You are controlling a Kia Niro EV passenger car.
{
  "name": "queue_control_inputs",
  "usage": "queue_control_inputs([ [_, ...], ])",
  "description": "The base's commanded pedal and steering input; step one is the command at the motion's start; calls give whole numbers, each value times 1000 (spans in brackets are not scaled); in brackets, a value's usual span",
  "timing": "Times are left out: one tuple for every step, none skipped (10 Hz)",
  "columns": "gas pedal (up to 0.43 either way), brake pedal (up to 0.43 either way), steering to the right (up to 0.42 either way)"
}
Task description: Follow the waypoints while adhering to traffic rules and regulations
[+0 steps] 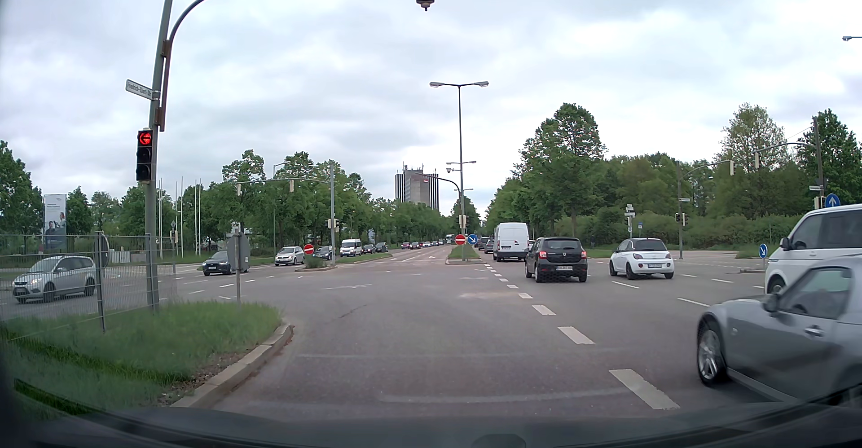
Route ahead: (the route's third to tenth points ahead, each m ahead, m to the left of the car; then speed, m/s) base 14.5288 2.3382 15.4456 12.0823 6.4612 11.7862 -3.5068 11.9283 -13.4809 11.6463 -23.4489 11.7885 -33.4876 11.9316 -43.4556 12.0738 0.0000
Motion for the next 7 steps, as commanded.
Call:
queue_control_inputs([
  [0,262,-3],
  [0,262,-3],
  [0,262,-3],
  [0,262,-3],
  [0,262,-3],
  [0,262,-3],
  [0,262,-3],
])
